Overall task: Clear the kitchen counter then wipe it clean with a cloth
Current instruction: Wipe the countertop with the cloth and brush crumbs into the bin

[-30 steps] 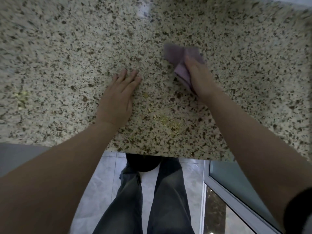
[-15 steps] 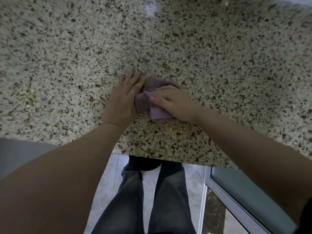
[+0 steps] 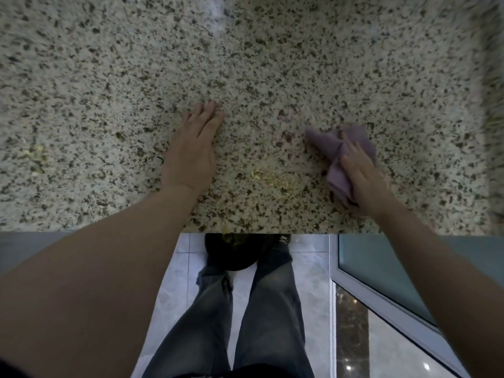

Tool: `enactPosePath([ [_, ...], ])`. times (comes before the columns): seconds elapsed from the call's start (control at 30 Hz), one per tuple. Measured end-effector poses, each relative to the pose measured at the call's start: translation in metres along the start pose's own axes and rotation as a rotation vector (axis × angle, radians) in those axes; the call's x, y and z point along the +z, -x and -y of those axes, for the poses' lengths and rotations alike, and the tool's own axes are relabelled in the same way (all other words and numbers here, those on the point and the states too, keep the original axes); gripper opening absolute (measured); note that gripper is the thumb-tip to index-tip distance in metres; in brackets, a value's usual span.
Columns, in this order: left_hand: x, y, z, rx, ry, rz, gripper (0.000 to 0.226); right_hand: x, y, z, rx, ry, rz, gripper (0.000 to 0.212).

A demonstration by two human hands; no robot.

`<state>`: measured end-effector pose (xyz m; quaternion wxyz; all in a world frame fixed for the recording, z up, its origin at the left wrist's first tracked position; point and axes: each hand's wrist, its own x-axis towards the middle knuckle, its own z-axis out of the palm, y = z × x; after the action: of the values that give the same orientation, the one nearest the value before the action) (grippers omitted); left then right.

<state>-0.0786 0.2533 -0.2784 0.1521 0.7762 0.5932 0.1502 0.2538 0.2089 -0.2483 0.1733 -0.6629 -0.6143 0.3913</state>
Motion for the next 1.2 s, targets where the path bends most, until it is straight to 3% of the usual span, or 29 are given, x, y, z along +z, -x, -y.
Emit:
enactPosePath([
  [0.17,-0.002,0.0,-0.001,-0.013,0.026,-0.012,0.051,0.057,0.024,0.031,-0.083,0.105,-0.127,0.051],
  [0.27,-0.002,0.0,-0.001,-0.005,0.031,-0.037,0.052,0.086,0.021,0.061,-0.125,0.122,-0.078,0.05],
  [0.47,0.002,-0.005,0.005,0.002,0.091,-0.045,0.055,0.136,0.023,0.097,-0.406,0.312,-0.007,0.043],
  [0.7,-0.01,0.001,0.008,-0.005,0.4,-0.058,0.051,0.157,0.035,0.093,-0.611,0.634,-0.017,0.047],
  [0.9,-0.034,0.014,0.006,-0.246,0.694,-0.137,0.043,0.168,0.037,0.086,-0.724,0.797,-0.113,0.052],
  [1.07,-0.032,0.069,0.004,-0.365,1.025,-0.462,0.04,0.172,0.04,0.082,-0.769,0.814,-0.172,0.061],
  [1.2,-0.028,0.114,-0.008,-0.391,1.013,-0.574,0.038,0.174,0.042,0.082,-0.832,0.896,-0.24,0.056],
])
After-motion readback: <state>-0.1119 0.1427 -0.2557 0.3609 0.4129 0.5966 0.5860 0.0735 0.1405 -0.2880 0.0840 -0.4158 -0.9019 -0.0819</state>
